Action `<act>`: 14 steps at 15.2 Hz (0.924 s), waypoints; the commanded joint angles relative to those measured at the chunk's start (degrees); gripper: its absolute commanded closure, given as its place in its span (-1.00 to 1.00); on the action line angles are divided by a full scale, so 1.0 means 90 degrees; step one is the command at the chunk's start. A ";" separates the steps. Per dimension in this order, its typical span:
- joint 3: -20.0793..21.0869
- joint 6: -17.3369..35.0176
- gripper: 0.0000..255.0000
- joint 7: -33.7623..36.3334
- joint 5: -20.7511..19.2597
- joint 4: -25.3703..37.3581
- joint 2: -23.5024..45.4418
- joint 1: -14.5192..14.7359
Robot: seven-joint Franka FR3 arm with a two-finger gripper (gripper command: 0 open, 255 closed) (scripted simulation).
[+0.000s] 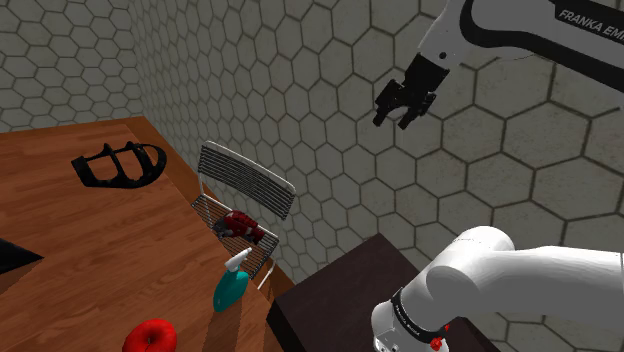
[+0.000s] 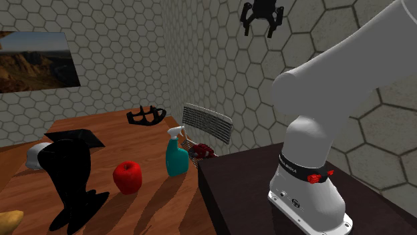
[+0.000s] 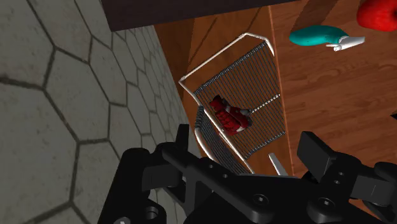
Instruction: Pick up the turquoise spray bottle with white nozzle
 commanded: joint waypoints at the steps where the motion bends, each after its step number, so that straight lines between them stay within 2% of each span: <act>1: 0.0000 0.0000 -1.00 0.0000 0.0000 0.0000 0.0000 0.0000; 8: 0.0491 0.0798 -1.00 0.1350 0.0670 -0.1264 -0.0014 -0.0144; 14: 0.0976 0.1652 -1.00 0.2457 0.1410 -0.2142 0.0264 -0.0118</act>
